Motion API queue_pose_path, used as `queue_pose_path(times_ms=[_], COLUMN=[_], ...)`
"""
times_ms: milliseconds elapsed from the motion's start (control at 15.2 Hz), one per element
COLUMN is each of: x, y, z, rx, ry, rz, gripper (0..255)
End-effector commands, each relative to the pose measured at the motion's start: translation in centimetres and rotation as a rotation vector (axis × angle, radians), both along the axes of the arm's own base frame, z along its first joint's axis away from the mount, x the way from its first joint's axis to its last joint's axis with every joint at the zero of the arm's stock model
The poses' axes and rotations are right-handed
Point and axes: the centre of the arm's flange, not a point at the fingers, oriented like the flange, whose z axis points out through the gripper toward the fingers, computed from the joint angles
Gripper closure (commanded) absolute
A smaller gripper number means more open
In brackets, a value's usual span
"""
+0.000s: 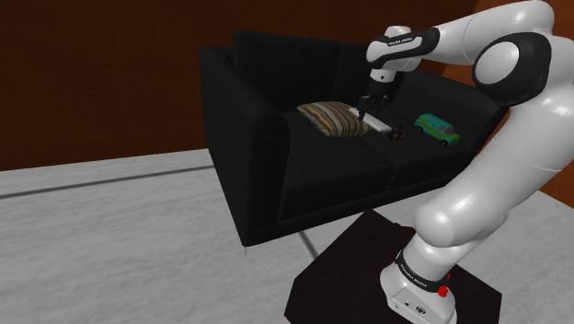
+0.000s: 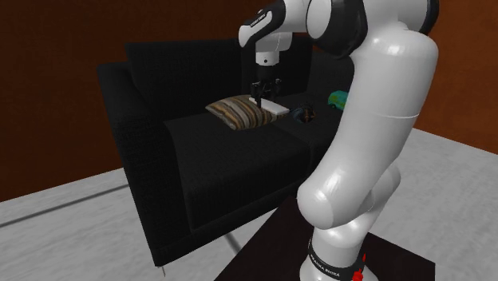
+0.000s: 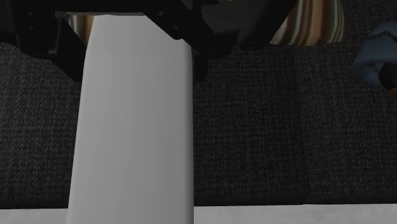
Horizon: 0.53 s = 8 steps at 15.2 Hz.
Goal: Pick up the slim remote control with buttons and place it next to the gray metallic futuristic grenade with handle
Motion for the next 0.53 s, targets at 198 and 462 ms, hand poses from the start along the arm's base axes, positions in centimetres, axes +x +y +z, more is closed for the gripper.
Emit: queue_pose_path(times_ms=[198, 462], x=[-3.3, -6.1], y=[-5.7, -10.3], z=[-0.2, -0.2], rx=[0.000, 0.000], ry=[0.000, 0.000], rz=[0.001, 0.001], gripper=[255, 255])
